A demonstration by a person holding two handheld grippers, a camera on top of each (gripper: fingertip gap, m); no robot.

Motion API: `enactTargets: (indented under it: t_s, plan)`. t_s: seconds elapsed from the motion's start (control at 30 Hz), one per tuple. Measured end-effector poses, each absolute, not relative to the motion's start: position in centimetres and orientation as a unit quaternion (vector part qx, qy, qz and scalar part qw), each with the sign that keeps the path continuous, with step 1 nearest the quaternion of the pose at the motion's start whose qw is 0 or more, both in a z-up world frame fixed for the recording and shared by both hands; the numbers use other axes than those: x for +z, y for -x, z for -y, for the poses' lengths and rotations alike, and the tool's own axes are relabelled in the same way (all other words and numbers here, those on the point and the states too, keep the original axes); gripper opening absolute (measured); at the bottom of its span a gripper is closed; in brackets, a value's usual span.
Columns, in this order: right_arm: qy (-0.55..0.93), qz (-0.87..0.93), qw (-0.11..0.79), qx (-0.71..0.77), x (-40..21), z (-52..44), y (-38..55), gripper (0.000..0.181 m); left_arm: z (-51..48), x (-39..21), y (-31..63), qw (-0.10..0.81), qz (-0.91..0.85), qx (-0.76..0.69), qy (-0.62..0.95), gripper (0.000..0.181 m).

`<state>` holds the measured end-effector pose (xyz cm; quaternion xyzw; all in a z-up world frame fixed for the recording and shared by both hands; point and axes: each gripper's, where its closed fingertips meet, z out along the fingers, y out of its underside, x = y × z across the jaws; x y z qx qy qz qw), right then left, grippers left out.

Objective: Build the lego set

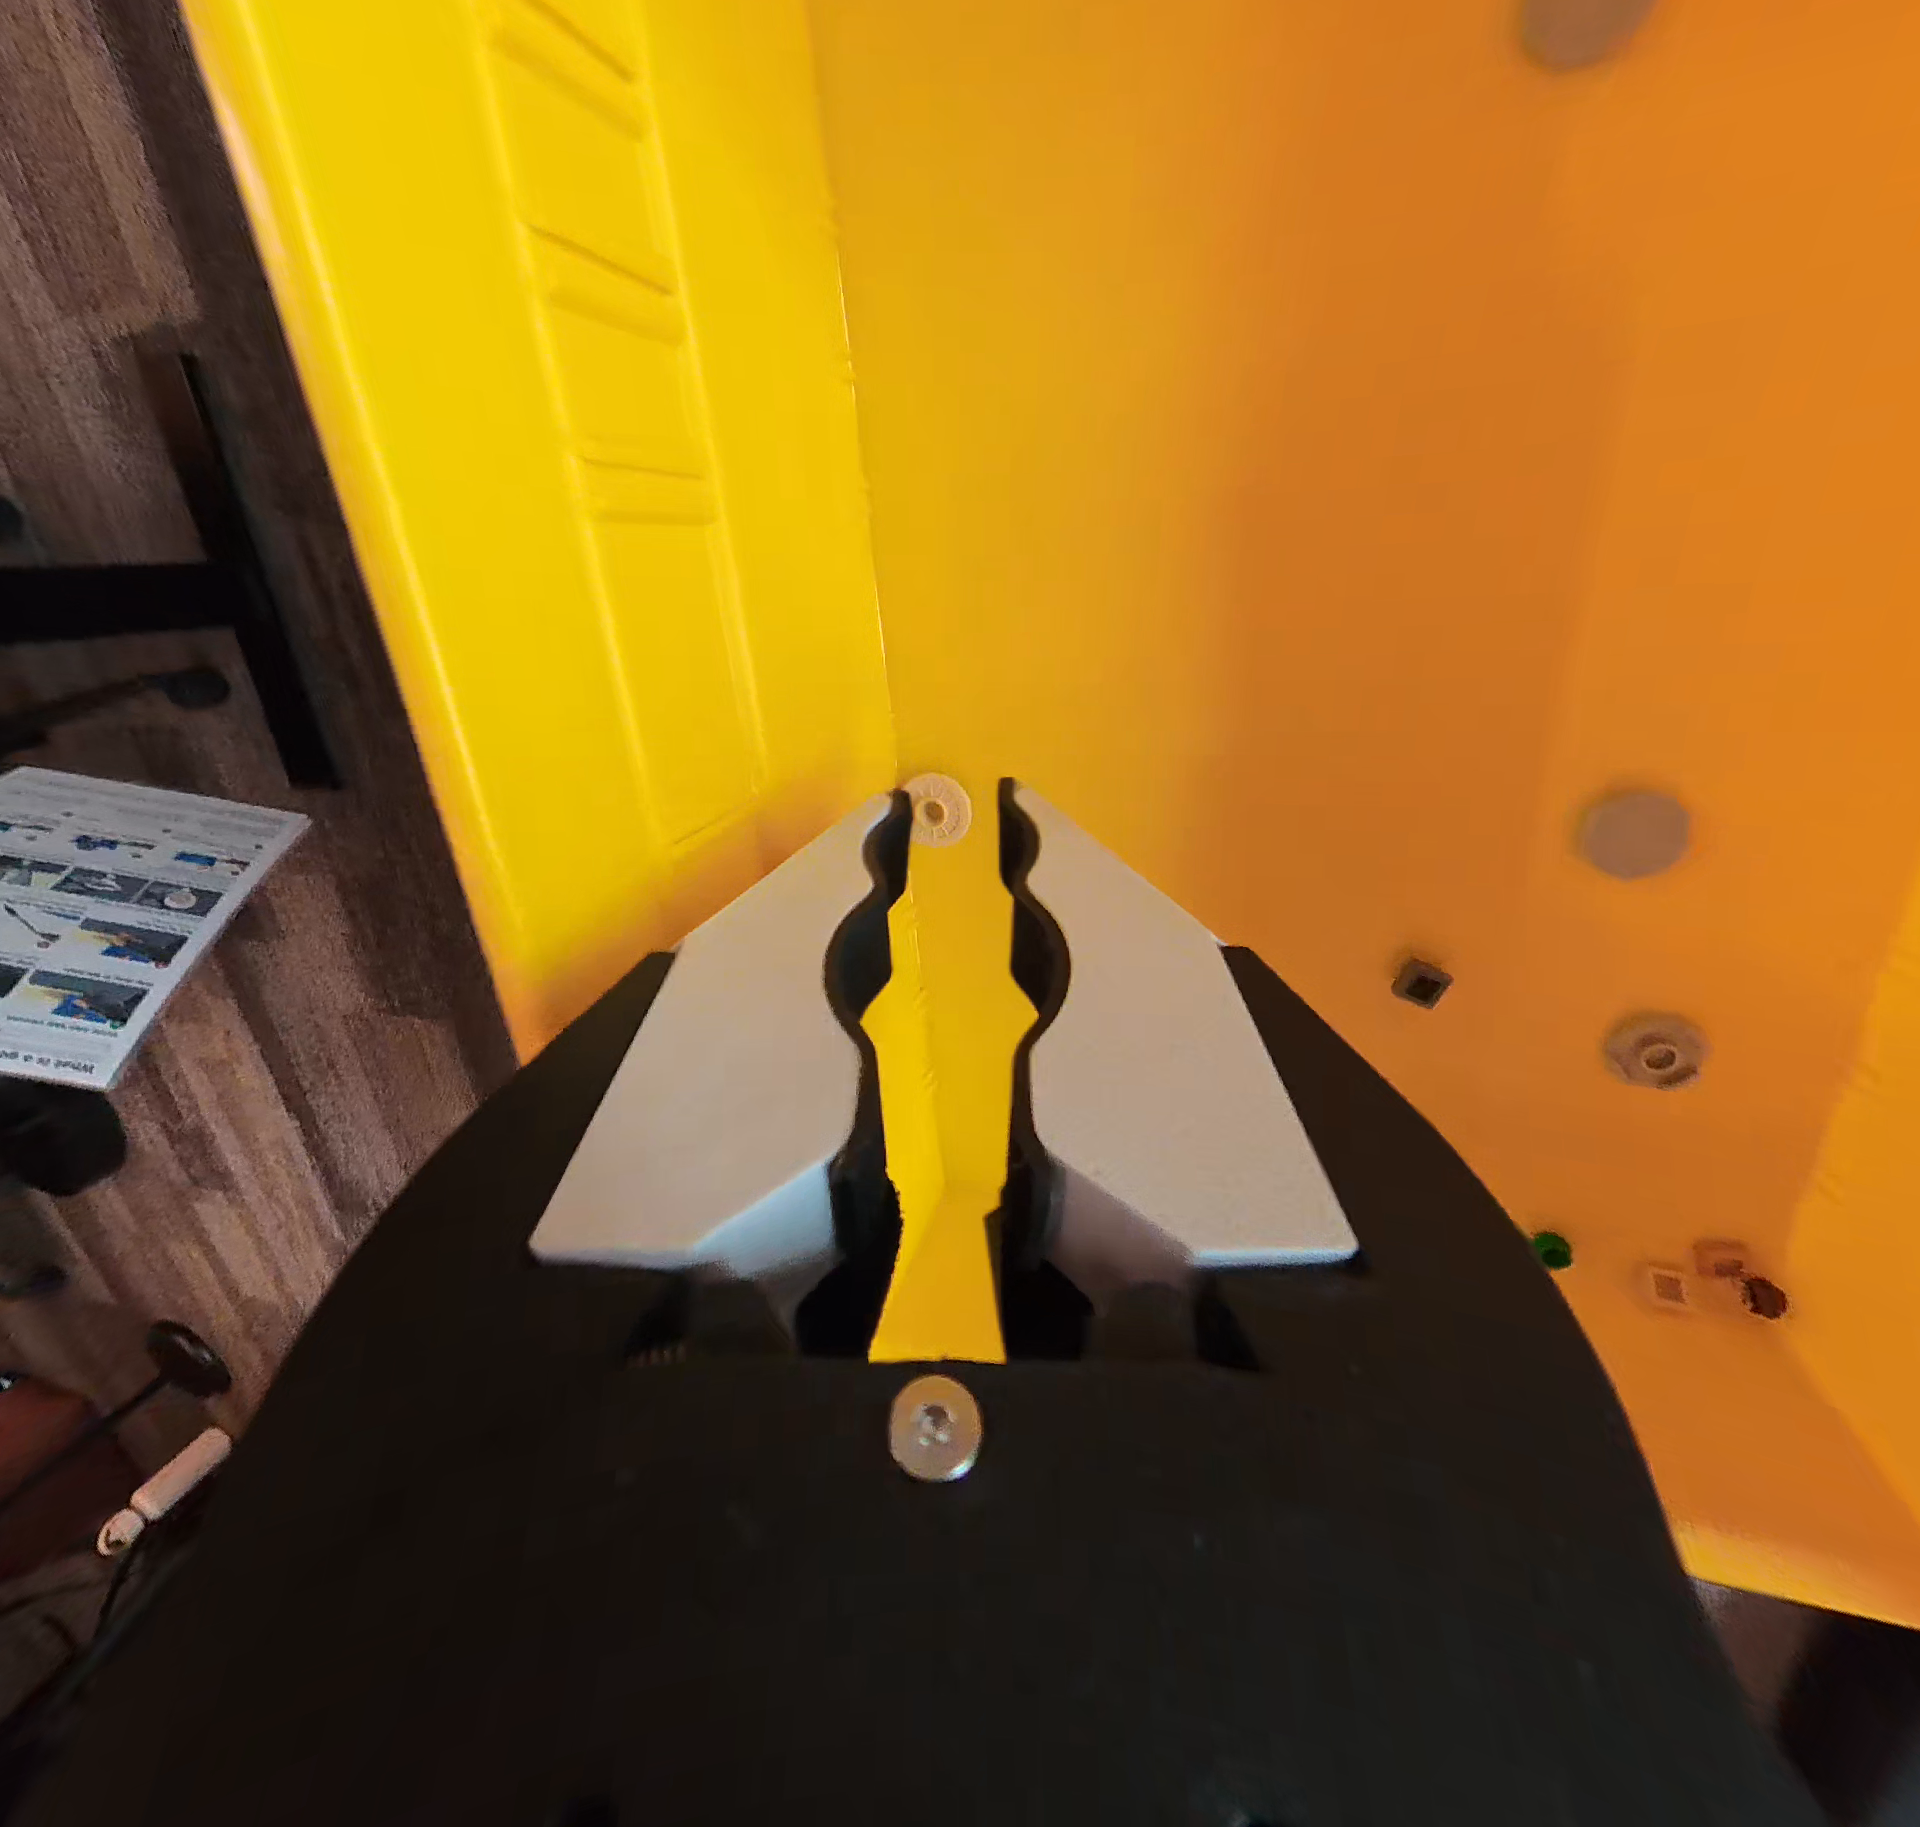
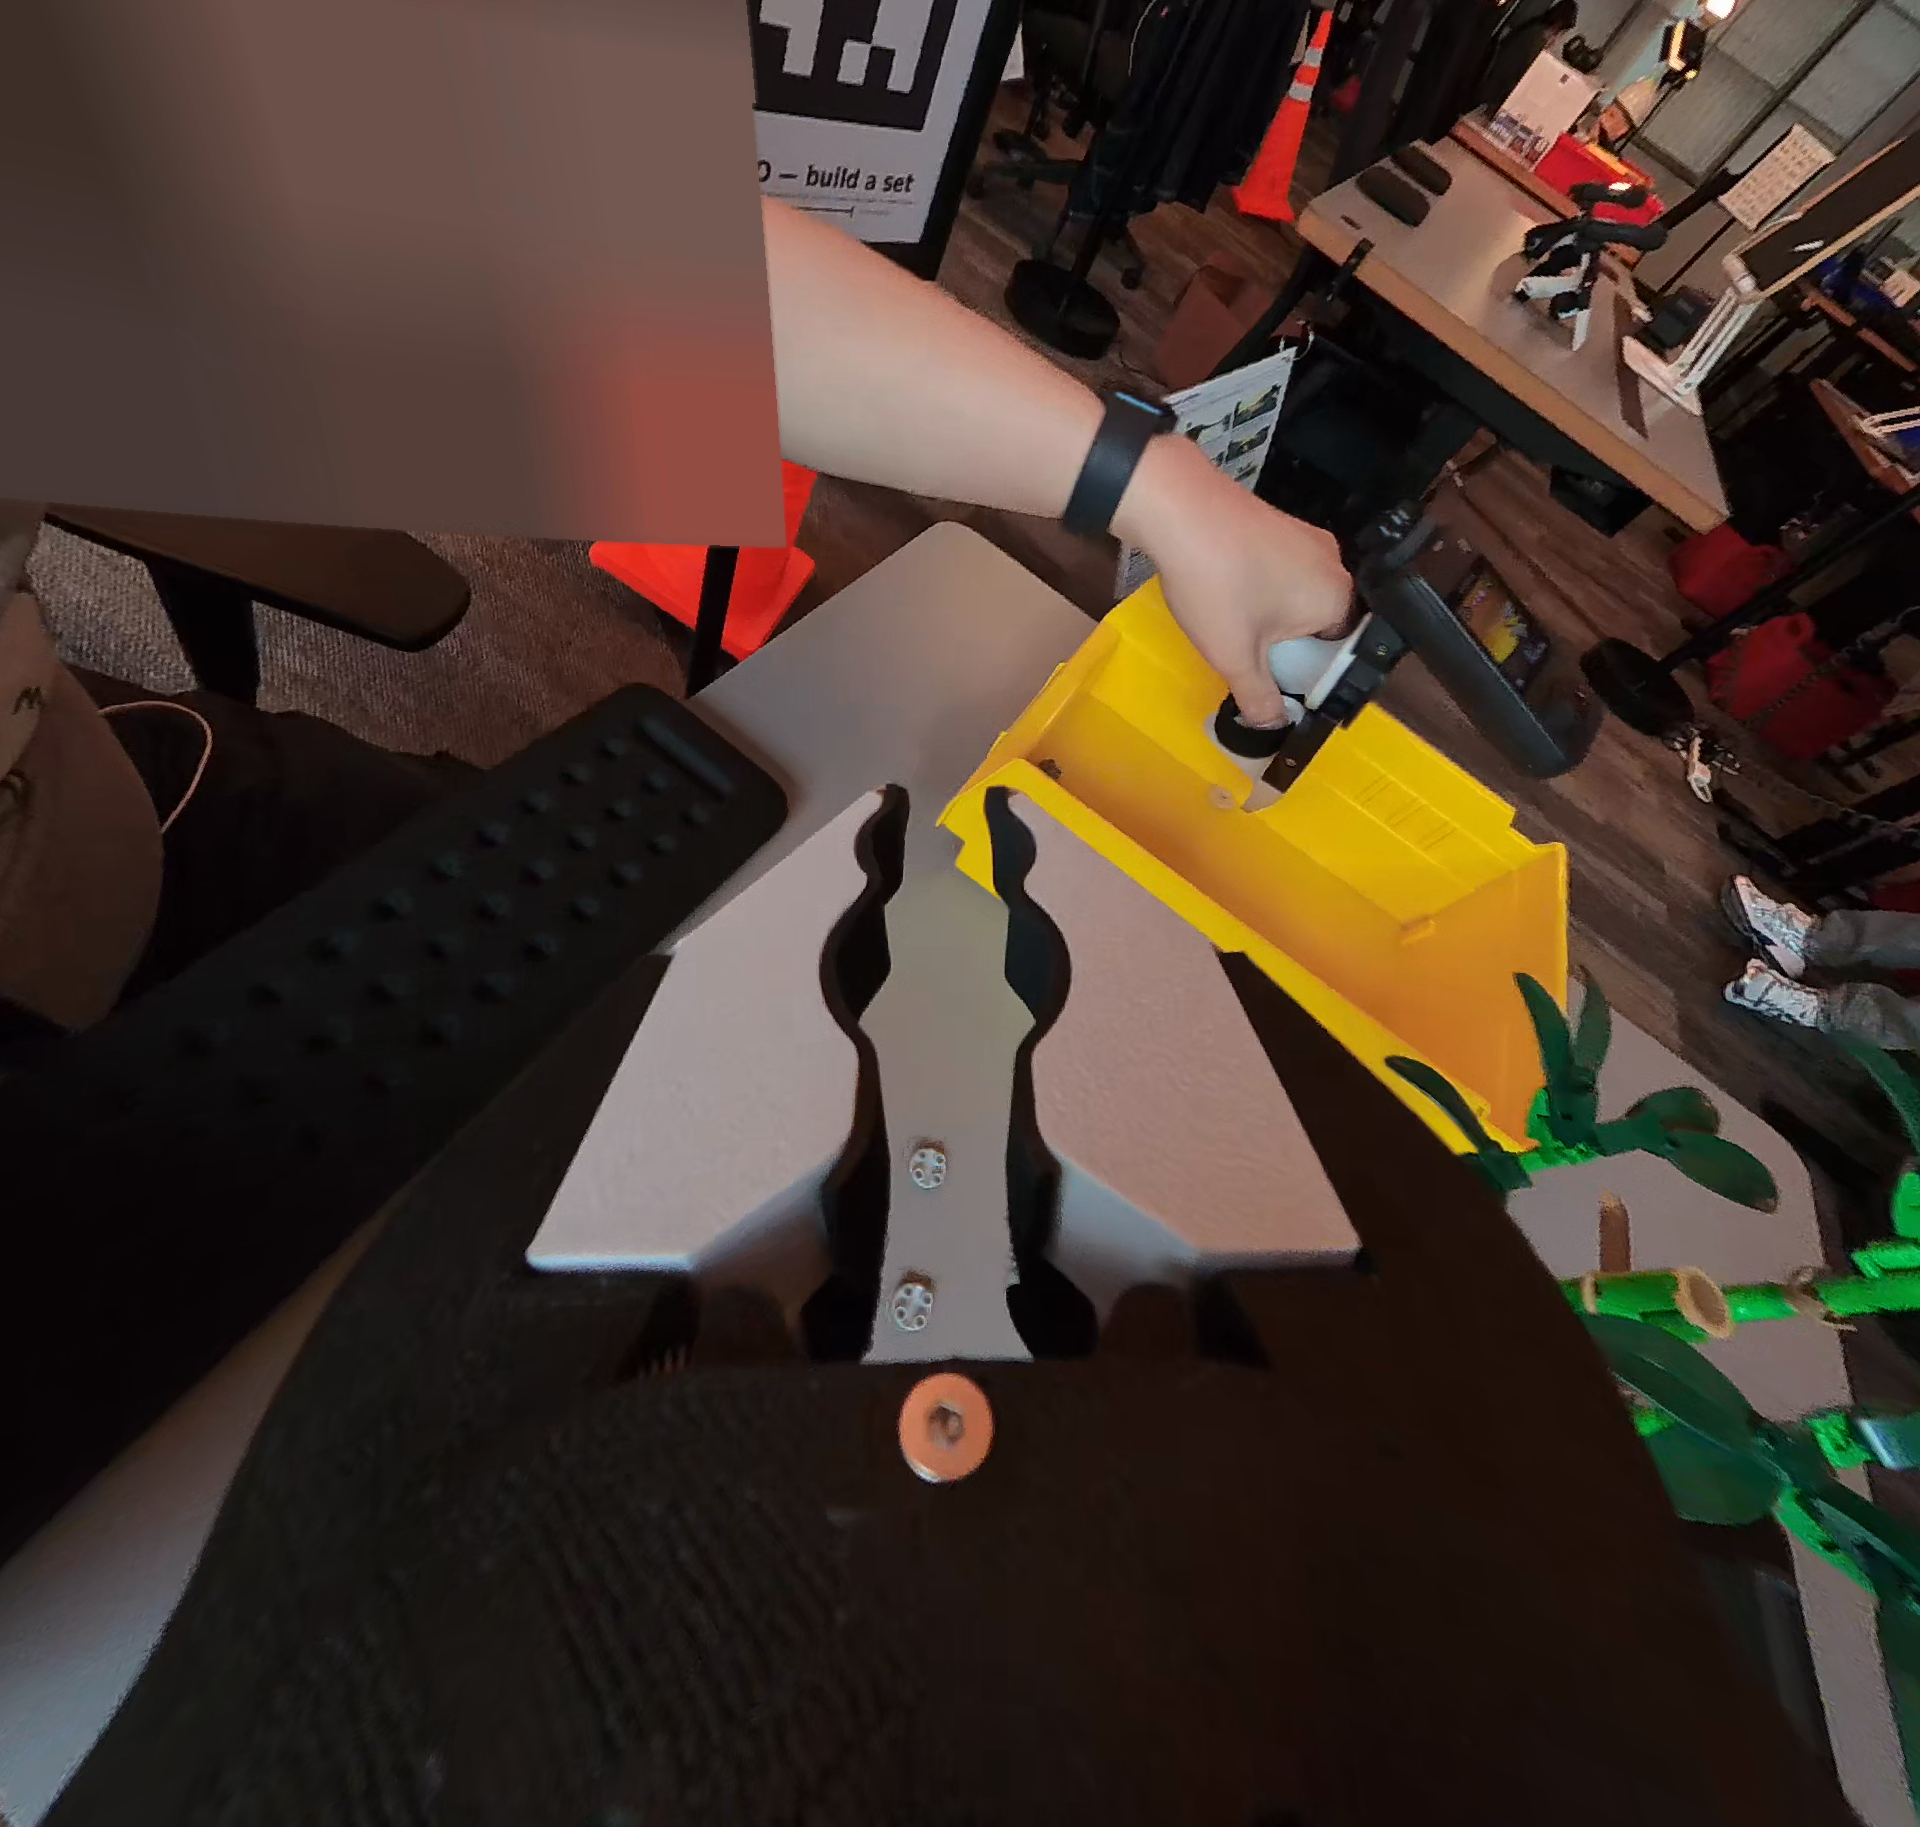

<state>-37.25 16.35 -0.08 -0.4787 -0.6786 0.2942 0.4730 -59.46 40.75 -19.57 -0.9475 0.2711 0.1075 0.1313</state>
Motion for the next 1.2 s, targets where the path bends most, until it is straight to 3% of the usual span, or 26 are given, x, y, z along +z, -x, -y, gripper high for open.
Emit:
enactTargets:
  t_s: [0.03, 0.57, 0.73, 0.8, 1.2]
  plan:
    - [0.48, 0.682, 0.466, 0.295, -0.4, -16.1, 37.4, 0.016, -40.8, -19.9, 59.6, 0.125, -0.268, 0.109, 0.949, 0.016]
    - [0.486, 0.691, 0.459, 0.276, -0.7, -15.4, 36.8, 0.017, -40.0, -21.9, 59.8, 0.06, -0.176, 0.068, 0.98, 0.018]
    - [0.489, 0.698, 0.451, 0.264, -1.2, -15.4, 36.8, 0.017, -38.7, -21.7, 57.7, 0.042, -0.181, 0.01, 0.983, 0.026]
    - [0.492, 0.699, 0.449, 0.261, -1.3, -15.4, 36.8, 0.018, -38.3, -21.5, 56.9, 0.041, -0.189, -0.013, 0.981, 0.038]
    - [0.499, 0.707, 0.438, 0.245, -2.0, -15.6, 36.9, 0.018, -38.2, -21.8, 58.8, 0.049, -0.157, -0.002, 0.986, 0.028]
